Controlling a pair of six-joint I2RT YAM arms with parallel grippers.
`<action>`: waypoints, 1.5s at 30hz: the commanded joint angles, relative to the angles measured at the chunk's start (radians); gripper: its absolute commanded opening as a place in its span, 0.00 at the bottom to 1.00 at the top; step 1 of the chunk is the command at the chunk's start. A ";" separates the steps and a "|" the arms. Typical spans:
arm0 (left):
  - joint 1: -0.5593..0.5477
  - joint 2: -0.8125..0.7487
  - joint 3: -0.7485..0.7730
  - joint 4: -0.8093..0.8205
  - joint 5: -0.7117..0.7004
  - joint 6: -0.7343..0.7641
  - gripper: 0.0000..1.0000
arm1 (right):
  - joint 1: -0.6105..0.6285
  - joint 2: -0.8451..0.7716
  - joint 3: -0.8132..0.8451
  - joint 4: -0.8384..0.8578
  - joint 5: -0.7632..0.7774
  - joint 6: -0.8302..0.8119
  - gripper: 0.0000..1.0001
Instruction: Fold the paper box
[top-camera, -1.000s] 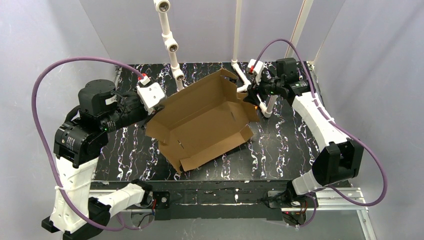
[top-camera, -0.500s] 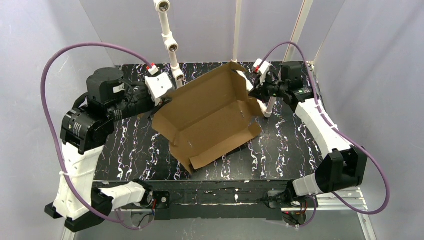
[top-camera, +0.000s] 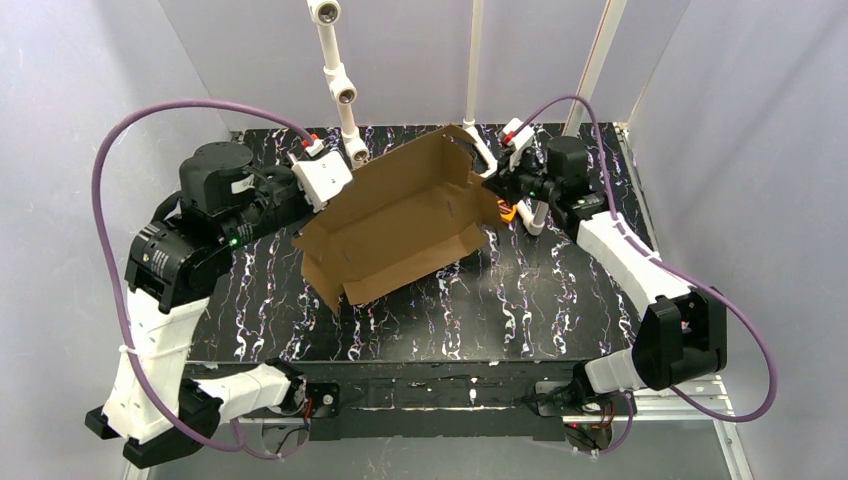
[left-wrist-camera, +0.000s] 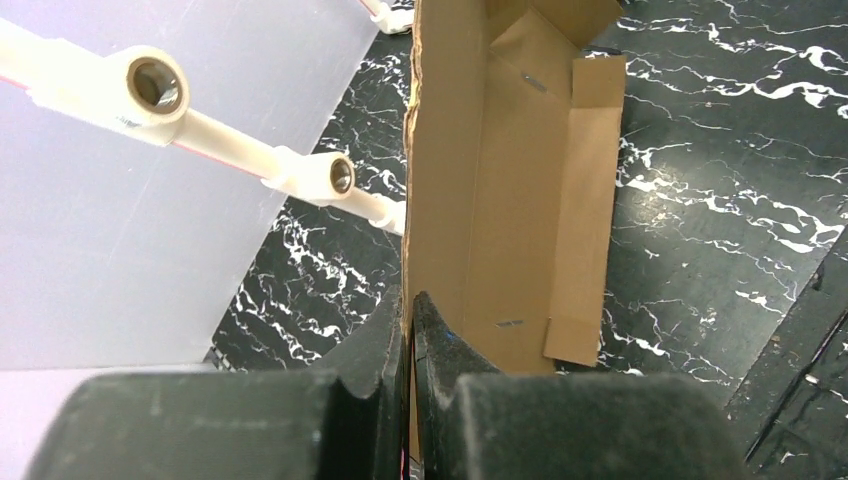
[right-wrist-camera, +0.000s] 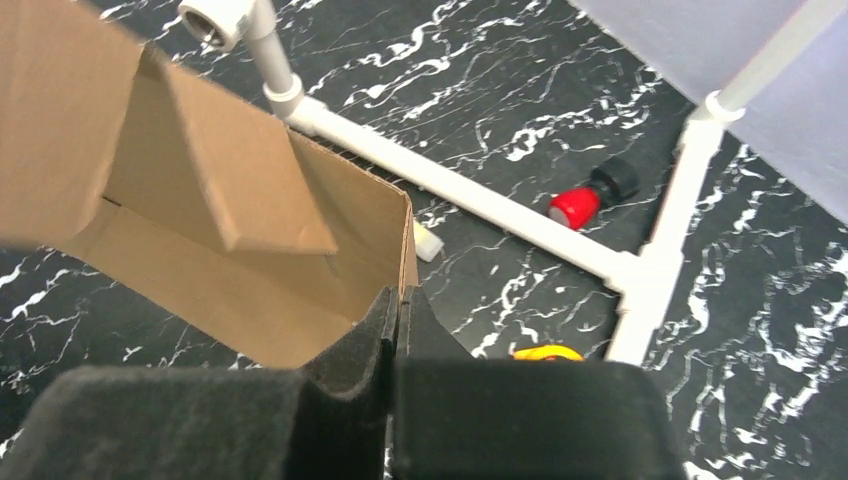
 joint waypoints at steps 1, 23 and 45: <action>-0.005 -0.014 -0.012 0.039 -0.022 -0.013 0.00 | 0.049 -0.008 -0.078 0.199 0.050 0.088 0.01; -0.005 -0.063 -0.133 0.032 0.098 -0.337 0.00 | 0.036 -0.077 -0.303 0.394 0.111 0.203 0.01; -0.005 0.057 -0.055 -0.007 0.104 -0.517 0.00 | 0.033 -0.112 -0.314 0.308 0.188 0.086 0.29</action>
